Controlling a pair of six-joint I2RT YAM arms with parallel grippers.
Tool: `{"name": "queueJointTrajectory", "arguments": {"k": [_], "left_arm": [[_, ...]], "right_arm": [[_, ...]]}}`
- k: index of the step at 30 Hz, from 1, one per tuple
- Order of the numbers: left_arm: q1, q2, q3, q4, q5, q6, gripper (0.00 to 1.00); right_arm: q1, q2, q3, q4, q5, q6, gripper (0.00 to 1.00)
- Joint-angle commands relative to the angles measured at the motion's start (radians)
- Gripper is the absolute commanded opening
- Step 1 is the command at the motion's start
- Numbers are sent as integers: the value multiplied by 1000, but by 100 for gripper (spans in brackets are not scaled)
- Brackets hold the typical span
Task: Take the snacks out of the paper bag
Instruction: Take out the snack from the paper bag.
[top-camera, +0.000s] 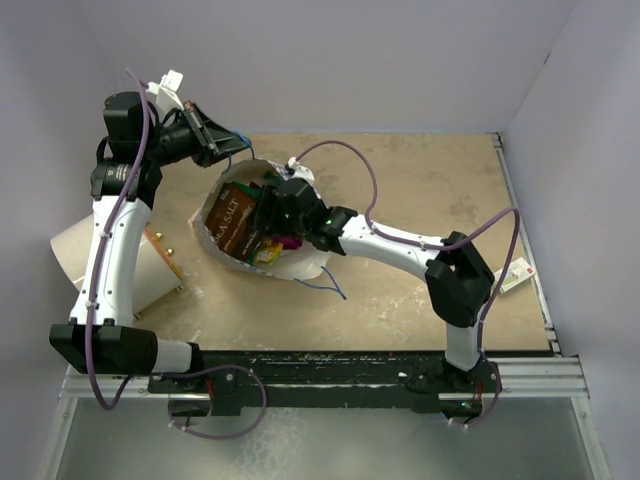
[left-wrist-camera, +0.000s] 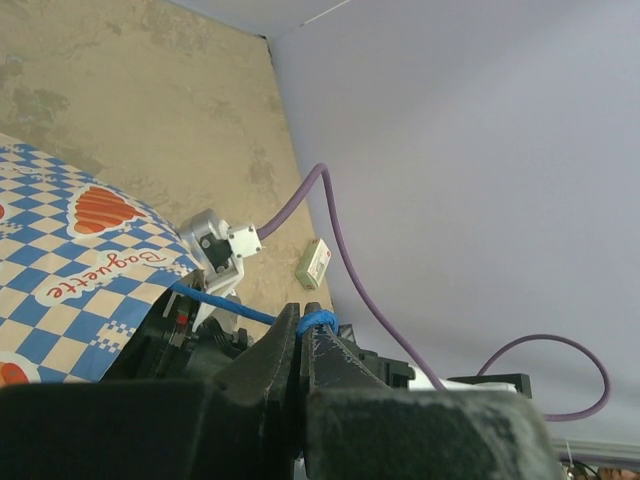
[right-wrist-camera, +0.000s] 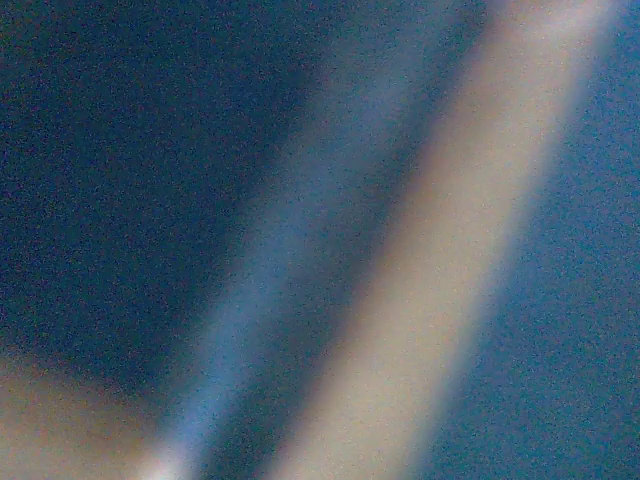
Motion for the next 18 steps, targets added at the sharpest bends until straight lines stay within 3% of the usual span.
{"name": "queueJointTrajectory", "arguments": {"k": [1, 5, 10, 14, 16, 18], "left_arm": [[-5, -34, 55, 31, 67, -10, 0], [-5, -39, 63, 0, 73, -1, 0], [-5, -36, 73, -29, 73, 13, 0], [-5, -44, 78, -27, 67, 9, 0], [-5, -57, 71, -39, 42, 16, 0], [-5, -72, 50, -42, 24, 10, 0]], "right_arm": [[4, 2, -8, 163, -7, 47, 77], [5, 33, 9, 225, -7, 80, 74], [7, 73, 59, 187, 16, 85, 59], [7, 64, 58, 176, 14, 83, 17], [7, 37, 53, 182, -1, 66, 5], [7, -3, 51, 176, -19, 50, 0]]}}
